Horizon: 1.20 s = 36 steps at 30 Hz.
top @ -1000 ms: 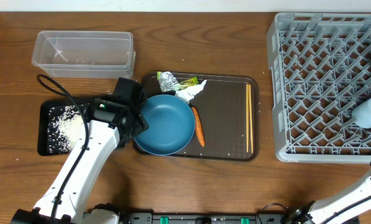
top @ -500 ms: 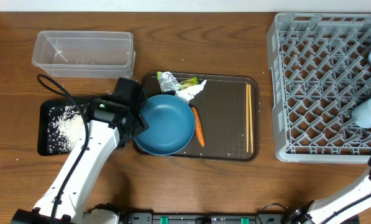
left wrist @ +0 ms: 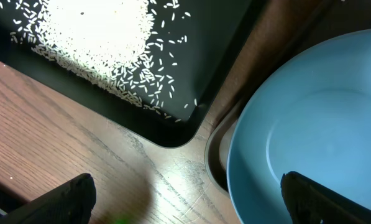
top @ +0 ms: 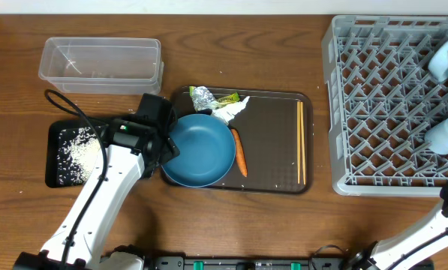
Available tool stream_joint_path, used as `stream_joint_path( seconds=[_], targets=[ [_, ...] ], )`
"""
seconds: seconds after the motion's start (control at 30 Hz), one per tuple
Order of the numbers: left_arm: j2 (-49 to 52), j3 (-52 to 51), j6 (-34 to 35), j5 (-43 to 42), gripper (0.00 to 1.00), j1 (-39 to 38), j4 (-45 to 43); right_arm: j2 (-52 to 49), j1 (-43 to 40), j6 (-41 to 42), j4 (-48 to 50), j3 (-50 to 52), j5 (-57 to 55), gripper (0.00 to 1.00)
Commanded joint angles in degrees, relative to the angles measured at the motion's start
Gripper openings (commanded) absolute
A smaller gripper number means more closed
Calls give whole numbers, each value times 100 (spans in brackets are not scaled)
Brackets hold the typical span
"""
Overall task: Sort waste into correct bins and load items into the dishwasher rack
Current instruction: 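Lower the light-blue bowl upright into the dish rack slots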
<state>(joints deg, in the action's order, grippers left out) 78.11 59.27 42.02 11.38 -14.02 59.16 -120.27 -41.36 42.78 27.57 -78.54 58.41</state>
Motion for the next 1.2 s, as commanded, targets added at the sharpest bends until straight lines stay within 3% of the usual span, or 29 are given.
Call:
stream_joint_path(
  seconds=[0.0, 0.2, 0.27, 0.3, 0.4, 0.47, 0.67, 0.8, 1.0, 1.17],
  targets=[
    [-70, 107, 50, 114, 98, 24, 26, -55, -212, -131, -129, 24, -98, 8],
    [-70, 107, 50, 114, 98, 24, 26, -52, -483, -129, -286, 24, -103, 15],
    [-70, 107, 52, 114, 98, 24, 26, -52, -549, -129, -321, 24, -98, 33],
    [-70, 107, 50, 114, 98, 24, 26, -52, -560, -129, -321, 24, -96, 35],
    [-70, 107, 50, 114, 98, 24, 26, -52, -605, -127, -321, 24, -68, 29],
    [-70, 107, 50, 114, 98, 24, 26, -50, -623, -120, -315, 24, 39, 51],
    [-70, 107, 50, 114, 98, 24, 26, -13, -671, 369, 15, 22, 345, 69],
    [-70, 107, 50, 114, 98, 24, 26, 129, -726, 1530, 973, 22, 514, 99],
    [-70, 107, 50, 114, 98, 24, 26, 590, -758, 2935, 2664, 22, 321, 99],
    [-70, 107, 50, 114, 98, 24, 26, 1115, -758, 2625, 2802, 22, 249, 99]
  ],
)
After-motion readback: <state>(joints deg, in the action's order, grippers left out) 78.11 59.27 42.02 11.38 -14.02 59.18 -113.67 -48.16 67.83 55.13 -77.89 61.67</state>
